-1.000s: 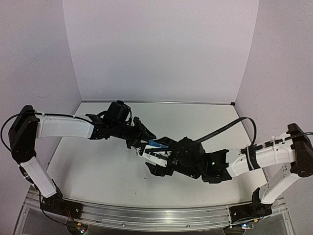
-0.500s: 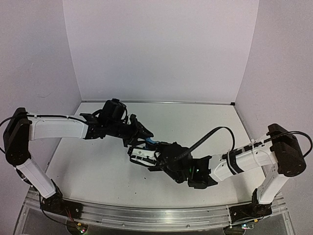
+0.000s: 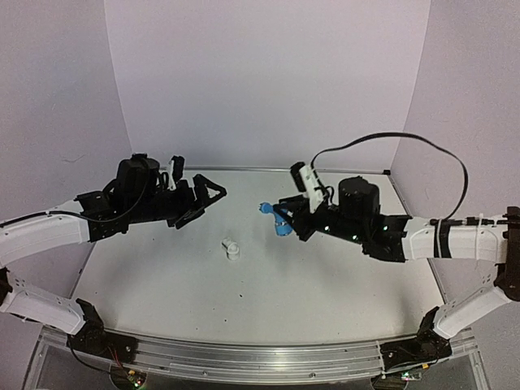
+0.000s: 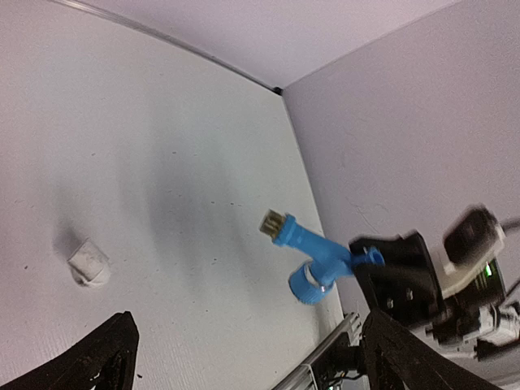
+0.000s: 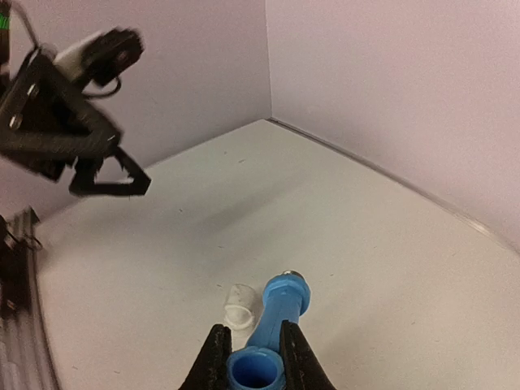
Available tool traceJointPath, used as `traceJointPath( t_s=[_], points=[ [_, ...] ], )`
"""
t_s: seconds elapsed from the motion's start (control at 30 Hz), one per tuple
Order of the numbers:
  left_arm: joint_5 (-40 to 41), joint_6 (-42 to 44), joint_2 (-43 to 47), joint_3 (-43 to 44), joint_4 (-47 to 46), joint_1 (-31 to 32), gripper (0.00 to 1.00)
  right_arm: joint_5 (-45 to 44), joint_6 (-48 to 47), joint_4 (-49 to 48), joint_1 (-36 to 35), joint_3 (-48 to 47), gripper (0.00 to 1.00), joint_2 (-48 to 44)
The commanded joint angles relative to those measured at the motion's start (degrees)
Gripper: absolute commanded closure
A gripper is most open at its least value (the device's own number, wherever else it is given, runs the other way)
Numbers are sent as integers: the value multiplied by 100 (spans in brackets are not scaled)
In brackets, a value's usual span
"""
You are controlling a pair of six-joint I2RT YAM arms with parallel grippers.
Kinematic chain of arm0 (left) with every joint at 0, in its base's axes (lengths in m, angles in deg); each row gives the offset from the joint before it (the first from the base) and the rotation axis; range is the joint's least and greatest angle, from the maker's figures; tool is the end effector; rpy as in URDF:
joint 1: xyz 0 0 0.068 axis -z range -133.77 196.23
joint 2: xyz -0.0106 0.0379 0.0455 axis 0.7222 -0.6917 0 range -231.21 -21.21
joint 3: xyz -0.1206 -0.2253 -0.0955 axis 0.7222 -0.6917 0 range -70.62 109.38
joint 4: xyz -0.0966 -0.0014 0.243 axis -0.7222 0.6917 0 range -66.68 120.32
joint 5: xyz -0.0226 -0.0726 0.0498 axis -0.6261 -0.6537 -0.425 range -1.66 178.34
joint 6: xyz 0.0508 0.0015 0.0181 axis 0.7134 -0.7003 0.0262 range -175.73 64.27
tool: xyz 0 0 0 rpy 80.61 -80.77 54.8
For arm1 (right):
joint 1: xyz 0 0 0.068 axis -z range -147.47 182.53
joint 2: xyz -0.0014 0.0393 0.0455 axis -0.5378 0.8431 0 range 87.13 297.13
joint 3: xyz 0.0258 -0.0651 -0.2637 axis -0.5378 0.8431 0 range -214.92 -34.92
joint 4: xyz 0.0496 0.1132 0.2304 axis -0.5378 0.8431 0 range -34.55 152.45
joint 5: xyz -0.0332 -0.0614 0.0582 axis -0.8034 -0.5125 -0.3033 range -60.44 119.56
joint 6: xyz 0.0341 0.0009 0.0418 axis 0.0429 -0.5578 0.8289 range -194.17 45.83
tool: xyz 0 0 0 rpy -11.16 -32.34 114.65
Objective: Install the water faucets
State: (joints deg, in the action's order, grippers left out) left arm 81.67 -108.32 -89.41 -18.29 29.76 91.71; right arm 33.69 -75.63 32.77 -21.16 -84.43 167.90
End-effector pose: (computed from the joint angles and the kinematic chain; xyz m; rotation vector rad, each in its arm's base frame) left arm 0.1901 -0.1992 0.3078 -0.0500 2.1717 -1.1820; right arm 0.1913 0.2646 0.2819 -0.8708 1.5487 0.7300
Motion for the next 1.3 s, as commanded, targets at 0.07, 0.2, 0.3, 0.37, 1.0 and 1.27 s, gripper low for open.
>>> traceJointPath(
  t_s=[0.07,0.2,0.3,0.37,1.0,1.27],
  points=[
    [-1255,805,436,-794,-2295,11,2,3981,3579,-771,1133,-256,100,-11],
    [-2025,752,237,-905,-3008,23,2,4789,4405,-1920,1142,-436,100,197],
    [-2588,616,-37,-763,-3251,53,3,4987,4726,-2432,1140,-533,100,348],
    [-2928,615,-127,-737,-3476,116,5,4995,4859,-2793,1133,-500,100,412],
    [-2805,571,146,-1044,-4098,284,79,5243,5478,-3820,1089,-531,100,887],
    [-1905,1336,437,-1075,-2997,278,100,5155,5182,-2117,1089,-955,47,1342]
  ],
)
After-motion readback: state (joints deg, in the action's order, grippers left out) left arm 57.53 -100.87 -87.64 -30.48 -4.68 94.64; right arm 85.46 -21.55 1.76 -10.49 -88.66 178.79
